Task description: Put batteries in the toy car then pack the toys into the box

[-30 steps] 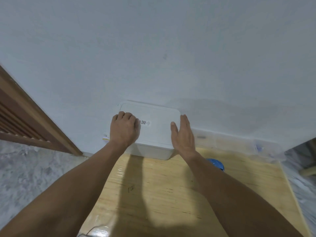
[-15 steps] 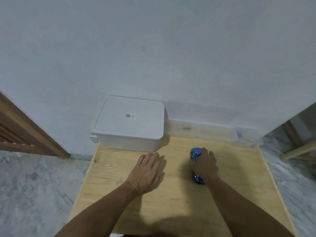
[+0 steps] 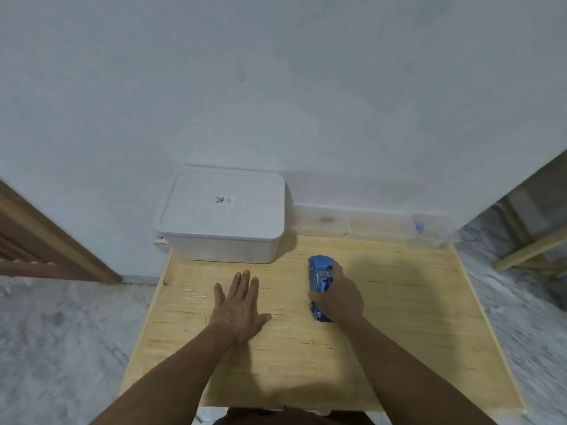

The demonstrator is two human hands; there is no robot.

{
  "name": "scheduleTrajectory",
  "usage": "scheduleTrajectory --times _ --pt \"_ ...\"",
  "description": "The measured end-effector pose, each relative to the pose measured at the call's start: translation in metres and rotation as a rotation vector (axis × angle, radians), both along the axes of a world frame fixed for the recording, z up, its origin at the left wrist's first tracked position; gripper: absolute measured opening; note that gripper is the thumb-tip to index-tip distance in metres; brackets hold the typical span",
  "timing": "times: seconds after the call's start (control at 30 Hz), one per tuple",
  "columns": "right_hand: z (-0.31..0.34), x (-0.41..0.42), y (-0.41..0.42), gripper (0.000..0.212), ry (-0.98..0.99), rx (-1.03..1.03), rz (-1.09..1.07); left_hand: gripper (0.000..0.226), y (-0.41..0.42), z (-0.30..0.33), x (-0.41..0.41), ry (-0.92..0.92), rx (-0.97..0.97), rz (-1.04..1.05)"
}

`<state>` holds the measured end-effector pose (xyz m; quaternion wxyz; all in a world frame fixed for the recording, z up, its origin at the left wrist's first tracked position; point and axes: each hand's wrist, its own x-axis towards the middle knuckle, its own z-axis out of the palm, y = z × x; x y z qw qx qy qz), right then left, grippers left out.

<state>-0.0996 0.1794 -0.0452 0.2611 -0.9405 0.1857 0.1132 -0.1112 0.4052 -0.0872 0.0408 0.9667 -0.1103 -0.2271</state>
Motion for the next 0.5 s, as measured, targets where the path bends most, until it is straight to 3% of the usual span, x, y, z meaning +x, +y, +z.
scheduleTrajectory --times 0.23,0.5 --pt "-0.007 -0.01 0.032 0.088 -0.059 -0.096 0.071 0.09 0.001 0.002 -0.001 0.064 -0.022 0.055" --pt "-0.006 -0.016 0.037 0.092 -0.008 -0.095 -0.013 0.09 0.0 0.008 -0.002 0.11 -0.023 0.065"
